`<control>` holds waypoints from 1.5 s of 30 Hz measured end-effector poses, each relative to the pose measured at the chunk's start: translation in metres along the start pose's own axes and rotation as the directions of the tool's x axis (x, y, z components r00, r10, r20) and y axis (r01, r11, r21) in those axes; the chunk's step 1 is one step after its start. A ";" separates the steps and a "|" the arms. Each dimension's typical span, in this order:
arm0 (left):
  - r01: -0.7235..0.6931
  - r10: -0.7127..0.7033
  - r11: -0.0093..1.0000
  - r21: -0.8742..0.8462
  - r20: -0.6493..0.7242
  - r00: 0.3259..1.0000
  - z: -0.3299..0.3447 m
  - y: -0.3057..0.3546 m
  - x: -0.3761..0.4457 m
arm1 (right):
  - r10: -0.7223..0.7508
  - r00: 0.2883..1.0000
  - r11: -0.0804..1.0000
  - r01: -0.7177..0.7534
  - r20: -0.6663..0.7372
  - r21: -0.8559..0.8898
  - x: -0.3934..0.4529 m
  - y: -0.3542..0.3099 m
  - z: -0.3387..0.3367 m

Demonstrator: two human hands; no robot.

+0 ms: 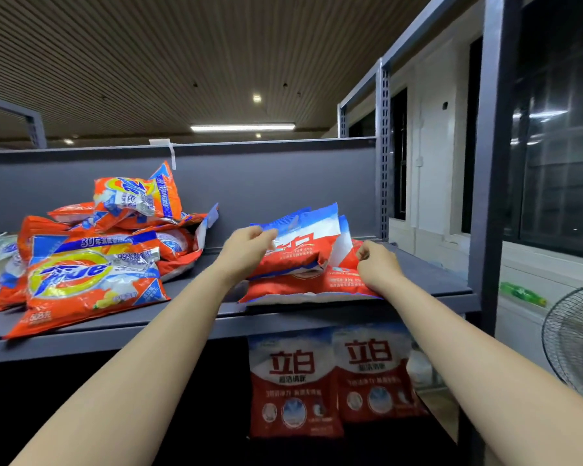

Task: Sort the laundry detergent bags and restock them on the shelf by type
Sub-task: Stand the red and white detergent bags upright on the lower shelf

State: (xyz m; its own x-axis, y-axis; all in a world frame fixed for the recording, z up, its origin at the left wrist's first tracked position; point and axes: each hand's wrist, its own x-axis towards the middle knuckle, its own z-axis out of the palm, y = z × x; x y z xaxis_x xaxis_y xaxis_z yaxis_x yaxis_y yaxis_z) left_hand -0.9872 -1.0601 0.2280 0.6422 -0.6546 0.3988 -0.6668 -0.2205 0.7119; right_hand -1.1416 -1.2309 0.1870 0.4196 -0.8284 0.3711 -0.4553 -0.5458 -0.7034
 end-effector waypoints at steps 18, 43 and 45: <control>0.334 -0.425 0.716 -0.613 -0.003 0.905 -0.019 -0.019 0.016 | 0.222 0.973 0.888 -0.228 0.062 0.400 0.008 -0.027 0.016; -0.044 -0.208 0.935 -0.351 -0.645 0.735 0.030 -0.084 -0.154 | 0.171 0.811 0.959 -0.007 -0.560 0.283 -0.165 0.059 -0.043; 0.011 -0.204 0.955 -0.297 -0.627 0.752 0.044 -0.094 -0.170 | 0.190 0.855 0.955 -0.048 -0.483 0.291 -0.175 0.086 -0.033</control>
State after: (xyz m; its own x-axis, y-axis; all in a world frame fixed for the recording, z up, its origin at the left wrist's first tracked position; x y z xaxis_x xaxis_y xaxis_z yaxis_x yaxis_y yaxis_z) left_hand -1.0507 -0.9601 0.0681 0.8560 0.0066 0.5169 -0.5169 -0.0028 0.8560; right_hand -1.2796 -1.1370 0.0818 -0.1075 -0.8726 0.4764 -0.2262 -0.4451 -0.8664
